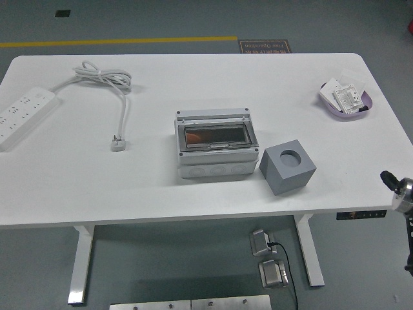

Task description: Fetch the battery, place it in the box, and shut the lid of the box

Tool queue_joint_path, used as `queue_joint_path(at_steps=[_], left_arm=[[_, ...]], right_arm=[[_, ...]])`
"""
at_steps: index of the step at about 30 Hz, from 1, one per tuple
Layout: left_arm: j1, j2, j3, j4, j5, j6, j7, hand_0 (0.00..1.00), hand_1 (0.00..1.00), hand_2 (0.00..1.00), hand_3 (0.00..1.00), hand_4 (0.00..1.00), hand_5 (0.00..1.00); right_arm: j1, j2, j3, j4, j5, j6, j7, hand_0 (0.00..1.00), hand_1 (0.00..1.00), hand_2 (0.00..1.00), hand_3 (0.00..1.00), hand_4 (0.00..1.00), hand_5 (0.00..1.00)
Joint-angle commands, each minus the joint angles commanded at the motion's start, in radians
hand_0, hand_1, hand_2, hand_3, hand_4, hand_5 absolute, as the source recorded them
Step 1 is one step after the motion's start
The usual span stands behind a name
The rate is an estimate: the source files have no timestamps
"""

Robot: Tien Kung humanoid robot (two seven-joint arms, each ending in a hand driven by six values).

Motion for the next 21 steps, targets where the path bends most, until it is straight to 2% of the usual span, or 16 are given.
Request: queue_joint_path(at_steps=[1, 6, 7, 8, 16, 21], left_arm=[[0.001, -0.004, 0.003, 0.0, -0.001, -0.001, 0.001, 0.626, 0.634, 0.54, 0.625, 0.71, 0.122], [-0.002, -0.005, 0.006, 0.0, -0.006, 0.002, -0.004, 0.626, 0.634, 0.54, 0.625, 0.71, 0.122], [-0.004, -0.004, 0.006, 0.0, -0.006, 0.002, -0.005, 0.627, 0.635, 0.539, 0.625, 0.711, 0.124], [-0.005, -0.003, 0.005, 0.0, -0.006, 0.003, -0.006, 0.627, 0.635, 0.539, 0.625, 0.711, 0.124], [-0.016, -0.003, -0.01, 0.0, 0.012, -0.001, -0.008, 0.628, 0.635, 0.539, 0.625, 0.713, 0.128], [-0.018, -0.003, -0.016, 0.0, 0.017, -0.003, -0.008, 0.628, 0.634, 0.539, 0.624, 0.712, 0.13]], right_arm=[[0.0, -0.001, 0.005, -0.006, 0.002, 0.002, 0.003, 0.789, 0.795, 0.905, 0.998, 0.923, 0.233], [0.0, 0.002, 0.032, -0.045, 0.02, 0.023, 0.008, 0.789, 0.795, 0.905, 0.998, 0.923, 0.233], [0.002, 0.004, 0.036, -0.058, 0.026, 0.027, 0.01, 0.8, 0.796, 0.866, 0.998, 0.91, 0.193], [0.006, 0.006, 0.04, -0.076, 0.031, 0.033, 0.011, 0.8, 0.796, 0.866, 0.998, 0.91, 0.193], [0.064, 0.008, 0.053, -0.265, 0.045, 0.12, -0.026, 0.828, 0.802, 0.844, 0.998, 0.931, 0.221], [0.068, 0.017, 0.055, -0.373, 0.092, 0.143, -0.016, 0.828, 0.782, 0.796, 0.998, 0.942, 0.246]])
